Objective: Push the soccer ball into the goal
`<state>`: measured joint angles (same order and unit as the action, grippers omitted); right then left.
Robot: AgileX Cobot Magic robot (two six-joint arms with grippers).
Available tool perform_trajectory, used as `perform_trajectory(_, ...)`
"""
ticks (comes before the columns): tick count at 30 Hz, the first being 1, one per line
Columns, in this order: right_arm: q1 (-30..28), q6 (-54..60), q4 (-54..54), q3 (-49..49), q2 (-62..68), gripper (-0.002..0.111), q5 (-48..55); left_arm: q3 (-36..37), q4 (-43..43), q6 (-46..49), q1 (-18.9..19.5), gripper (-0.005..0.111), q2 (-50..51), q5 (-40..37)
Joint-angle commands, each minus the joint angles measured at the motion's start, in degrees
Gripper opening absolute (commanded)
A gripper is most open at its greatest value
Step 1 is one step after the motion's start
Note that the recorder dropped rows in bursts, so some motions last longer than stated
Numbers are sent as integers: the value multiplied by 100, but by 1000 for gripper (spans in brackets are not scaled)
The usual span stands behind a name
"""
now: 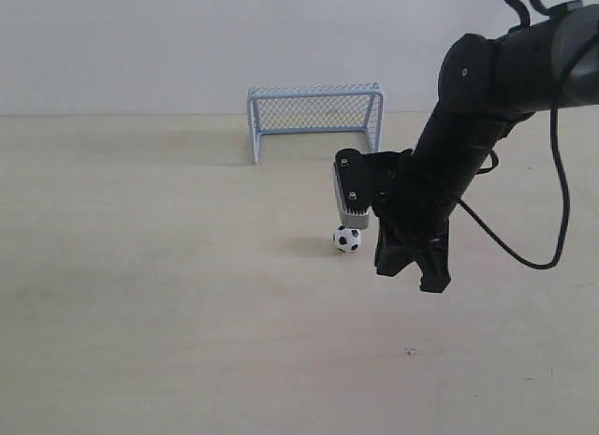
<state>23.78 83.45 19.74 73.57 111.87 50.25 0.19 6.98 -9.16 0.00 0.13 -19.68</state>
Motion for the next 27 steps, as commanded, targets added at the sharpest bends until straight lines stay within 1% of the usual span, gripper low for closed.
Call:
perform_trajectory(1, 19, 170, 356, 48, 119, 0, -423, -19, -6, -30, 11, 6, -13, 14)
perform_trajectory(7, 45, 201, 400, 215, 218, 0, -397, -19, -6, -30, 11, 6, -13, 14)
perform_trajectory(17, 388, 229, 294, 240, 320, 0, 270, -19, -6, -30, 11, 6, -13, 14)
perform_trajectory(25, 401, -77, -149, 240, 444, 0, 256, -19, -6, -30, 11, 6, -13, 14)
perform_trajectory(27, 411, -42, -172, 249, 534, 0, 31, -19, -6, -30, 11, 6, -13, 14)
